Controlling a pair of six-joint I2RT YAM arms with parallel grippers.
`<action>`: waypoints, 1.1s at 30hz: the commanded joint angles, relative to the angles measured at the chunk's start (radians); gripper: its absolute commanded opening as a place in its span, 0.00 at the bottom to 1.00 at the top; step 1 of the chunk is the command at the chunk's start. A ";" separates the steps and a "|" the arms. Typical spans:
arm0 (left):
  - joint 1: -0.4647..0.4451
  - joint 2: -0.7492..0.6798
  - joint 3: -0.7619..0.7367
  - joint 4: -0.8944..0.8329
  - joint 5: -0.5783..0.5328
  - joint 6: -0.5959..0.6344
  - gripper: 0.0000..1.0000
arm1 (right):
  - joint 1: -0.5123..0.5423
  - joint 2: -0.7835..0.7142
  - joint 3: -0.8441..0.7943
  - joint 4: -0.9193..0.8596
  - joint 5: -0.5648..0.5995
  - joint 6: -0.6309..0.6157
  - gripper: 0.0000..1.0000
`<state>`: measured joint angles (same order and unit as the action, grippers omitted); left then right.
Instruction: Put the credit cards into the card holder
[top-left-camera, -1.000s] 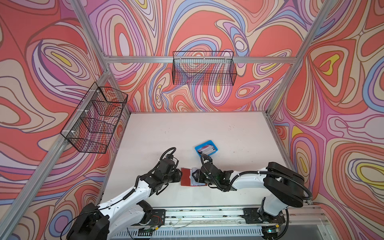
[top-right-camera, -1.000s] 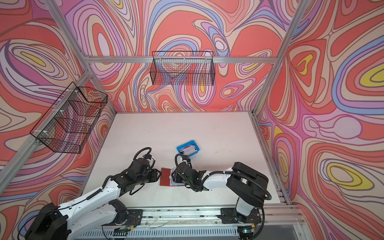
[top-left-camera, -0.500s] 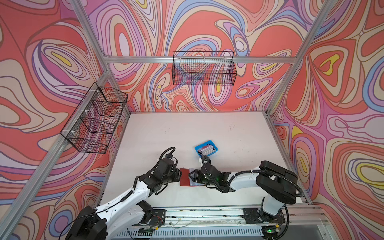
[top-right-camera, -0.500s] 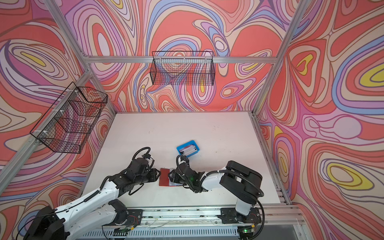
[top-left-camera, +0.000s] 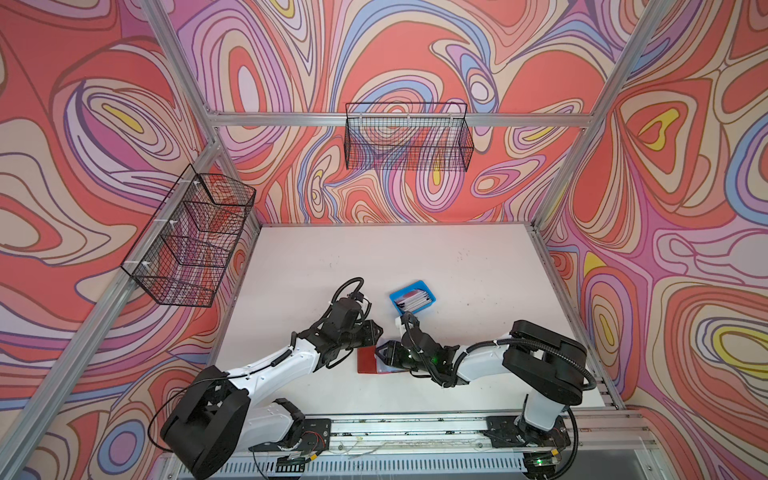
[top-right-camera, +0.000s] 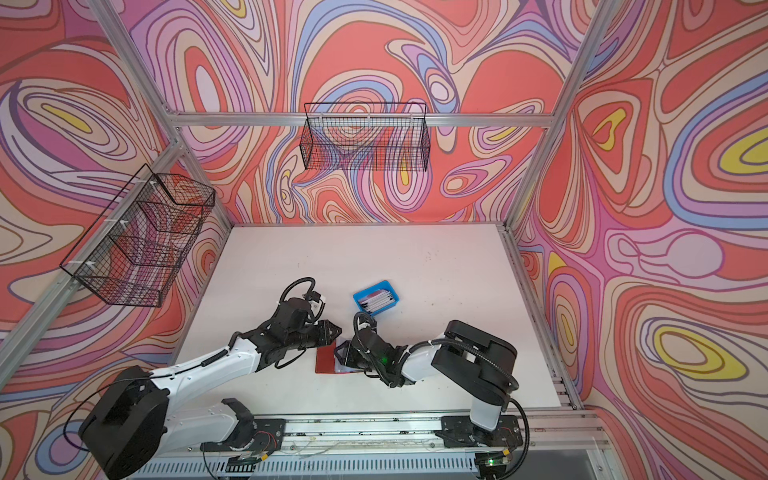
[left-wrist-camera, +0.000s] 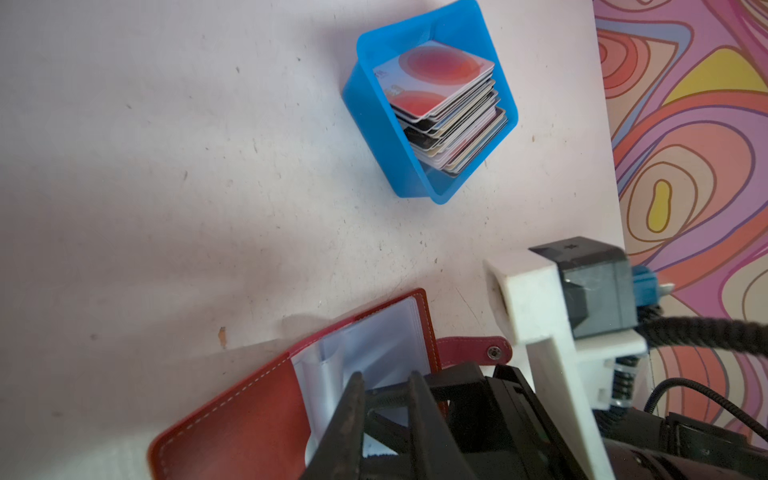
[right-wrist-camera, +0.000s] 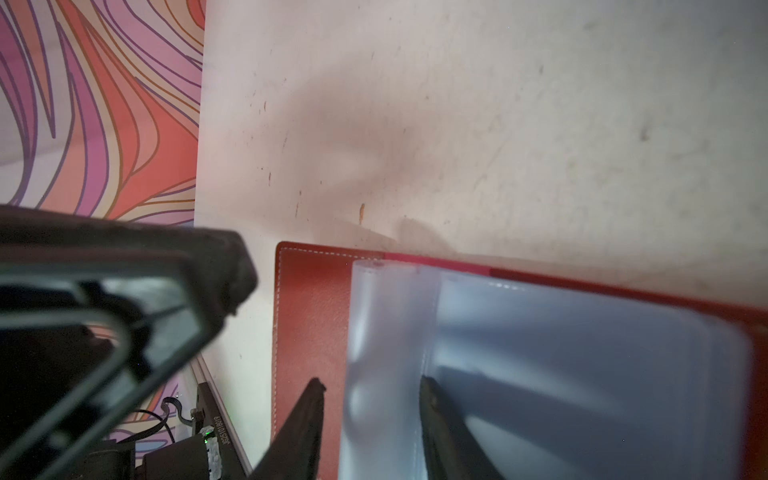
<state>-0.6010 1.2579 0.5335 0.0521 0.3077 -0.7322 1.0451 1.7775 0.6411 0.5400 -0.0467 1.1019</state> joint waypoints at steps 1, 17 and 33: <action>0.006 0.029 -0.047 0.111 0.059 -0.030 0.22 | 0.004 0.027 -0.012 0.005 -0.010 0.019 0.40; 0.006 0.154 -0.132 0.183 0.010 -0.053 0.17 | 0.004 -0.009 -0.035 0.021 -0.007 0.026 0.40; 0.006 0.078 -0.133 0.121 -0.019 -0.032 0.17 | 0.031 -0.085 -0.080 0.051 -0.005 0.047 0.44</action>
<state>-0.5900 1.3499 0.4019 0.2127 0.3061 -0.7776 1.0561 1.6646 0.5472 0.5480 -0.0261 1.1324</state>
